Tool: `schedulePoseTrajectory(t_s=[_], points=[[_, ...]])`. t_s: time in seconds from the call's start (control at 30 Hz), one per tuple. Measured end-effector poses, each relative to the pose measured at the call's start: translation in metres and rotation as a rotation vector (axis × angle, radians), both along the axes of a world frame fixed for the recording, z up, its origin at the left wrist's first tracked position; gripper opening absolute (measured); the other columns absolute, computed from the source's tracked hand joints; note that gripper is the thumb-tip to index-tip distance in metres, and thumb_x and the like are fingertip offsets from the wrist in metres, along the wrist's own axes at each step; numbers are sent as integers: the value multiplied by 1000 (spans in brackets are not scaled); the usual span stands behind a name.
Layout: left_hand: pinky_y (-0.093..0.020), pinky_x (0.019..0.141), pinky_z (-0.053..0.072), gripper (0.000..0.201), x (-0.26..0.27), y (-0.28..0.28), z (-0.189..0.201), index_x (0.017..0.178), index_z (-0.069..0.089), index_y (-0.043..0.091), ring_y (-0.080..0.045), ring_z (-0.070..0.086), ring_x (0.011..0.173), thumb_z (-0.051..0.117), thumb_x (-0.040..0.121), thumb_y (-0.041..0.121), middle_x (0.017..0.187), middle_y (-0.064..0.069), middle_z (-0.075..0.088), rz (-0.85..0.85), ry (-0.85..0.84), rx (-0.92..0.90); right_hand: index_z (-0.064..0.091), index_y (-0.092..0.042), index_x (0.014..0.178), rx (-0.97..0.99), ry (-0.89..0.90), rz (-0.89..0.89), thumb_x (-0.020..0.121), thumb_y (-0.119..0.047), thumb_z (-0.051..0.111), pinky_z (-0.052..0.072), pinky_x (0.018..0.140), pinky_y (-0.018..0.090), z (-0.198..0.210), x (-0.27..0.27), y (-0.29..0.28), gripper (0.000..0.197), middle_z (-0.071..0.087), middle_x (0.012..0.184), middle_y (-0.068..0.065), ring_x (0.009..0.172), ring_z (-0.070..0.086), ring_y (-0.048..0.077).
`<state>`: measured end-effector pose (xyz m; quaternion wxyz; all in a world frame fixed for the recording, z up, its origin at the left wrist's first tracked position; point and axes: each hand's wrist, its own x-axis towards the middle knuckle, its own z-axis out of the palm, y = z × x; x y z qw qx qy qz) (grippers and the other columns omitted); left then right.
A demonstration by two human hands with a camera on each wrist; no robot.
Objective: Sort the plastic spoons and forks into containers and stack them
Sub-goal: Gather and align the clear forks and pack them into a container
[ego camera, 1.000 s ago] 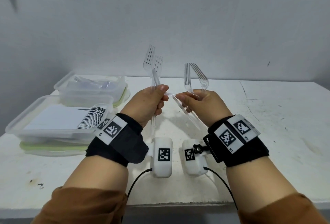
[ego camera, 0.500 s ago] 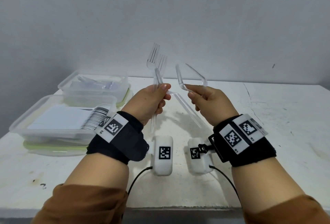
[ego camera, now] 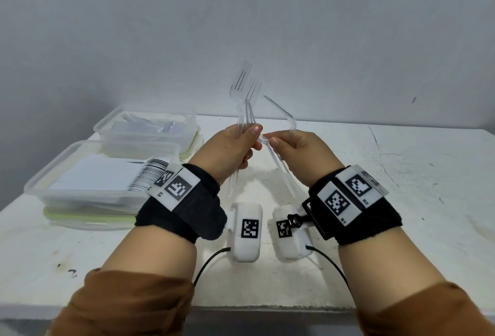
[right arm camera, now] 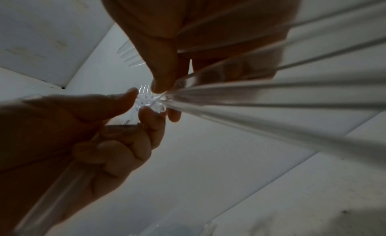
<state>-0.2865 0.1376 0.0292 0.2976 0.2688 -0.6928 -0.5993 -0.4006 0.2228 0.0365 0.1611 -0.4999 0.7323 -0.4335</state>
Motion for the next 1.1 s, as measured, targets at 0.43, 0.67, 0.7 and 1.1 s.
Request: schedulePoseTrajectory(t_s=[0.43,0.67,0.7,1.1], points=[[-19,58,37,17,8,-5,1,95,55,22,-8,40,61,41,99,32,79,5,51,60,22,-10,57,-21,101,4,-26,-141,97,-33,43,35,63,16,6,-12,7,20,43,70,-15,65,42,0],[-16,54,35,18,11,-4,4,91,55,23,-8,39,59,40,99,29,78,5,51,57,37,-2,47,-26,76,26,-261,-94,97,-19,32,26,56,20,8,-10,3,26,40,72,-8,60,35,6],[-16,54,35,18,12,-4,4,91,56,23,-8,39,59,41,99,28,78,5,51,58,38,-1,49,-25,76,25,-211,-102,96,-17,32,28,57,20,8,-10,3,28,42,73,-8,62,37,6],[-18,54,35,17,15,-3,4,90,55,24,-8,39,56,41,99,26,76,5,51,49,47,-30,65,-18,111,-58,1,-7,98,-19,43,33,61,3,2,0,1,25,48,73,-21,64,44,-7]])
